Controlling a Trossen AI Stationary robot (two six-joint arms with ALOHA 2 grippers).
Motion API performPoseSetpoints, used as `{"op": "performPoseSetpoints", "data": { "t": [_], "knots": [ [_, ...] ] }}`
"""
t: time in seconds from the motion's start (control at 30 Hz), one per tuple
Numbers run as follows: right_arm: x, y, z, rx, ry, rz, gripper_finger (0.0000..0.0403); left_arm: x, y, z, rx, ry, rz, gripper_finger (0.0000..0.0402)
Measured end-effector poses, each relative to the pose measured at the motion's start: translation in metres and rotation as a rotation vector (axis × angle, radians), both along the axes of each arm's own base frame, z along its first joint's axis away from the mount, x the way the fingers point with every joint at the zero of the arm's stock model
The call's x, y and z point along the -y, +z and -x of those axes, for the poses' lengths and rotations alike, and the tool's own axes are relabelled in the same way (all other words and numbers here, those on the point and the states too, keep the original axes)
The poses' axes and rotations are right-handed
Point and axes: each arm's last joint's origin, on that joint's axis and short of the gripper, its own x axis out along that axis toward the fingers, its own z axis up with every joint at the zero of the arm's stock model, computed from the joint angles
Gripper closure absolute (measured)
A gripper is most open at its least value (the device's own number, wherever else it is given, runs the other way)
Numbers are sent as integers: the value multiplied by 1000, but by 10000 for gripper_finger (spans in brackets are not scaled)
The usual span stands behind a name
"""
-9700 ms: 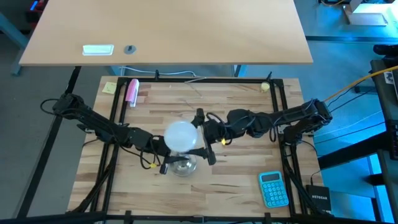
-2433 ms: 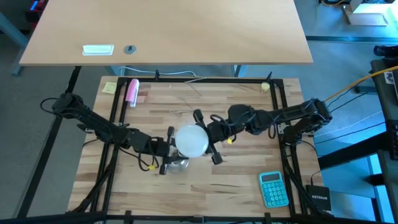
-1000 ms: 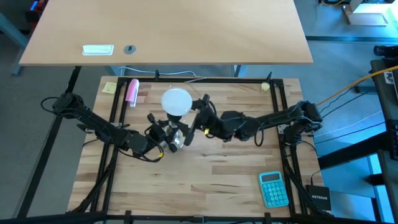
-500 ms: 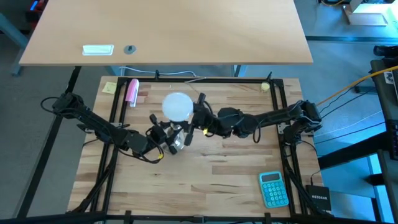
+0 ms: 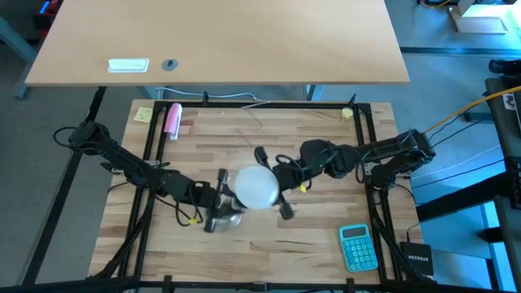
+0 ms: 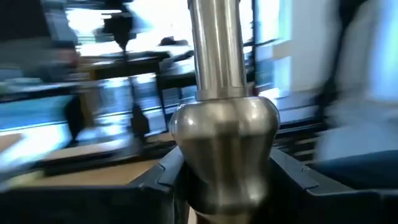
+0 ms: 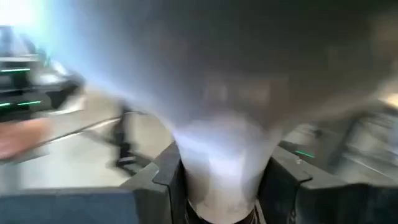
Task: Screw lightbulb
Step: Remove the light bulb from the lamp
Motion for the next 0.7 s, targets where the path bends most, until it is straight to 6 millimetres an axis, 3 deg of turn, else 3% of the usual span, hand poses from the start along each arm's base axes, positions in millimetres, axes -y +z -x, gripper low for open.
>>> {"op": "performPoseSetpoints", "data": {
  "t": [0.13,0.4,0.7],
  "knots": [
    [-2,2,3,16,182,40,261,-5,2,-3,3,-194,77,272],
    [0,2,0,-3,-29,5,253,-9,1,-5,-12,-186,95,272],
    [9,4,5,-52,-301,4,43,-13,-1,-6,-14,-33,88,272]
  ]
}}
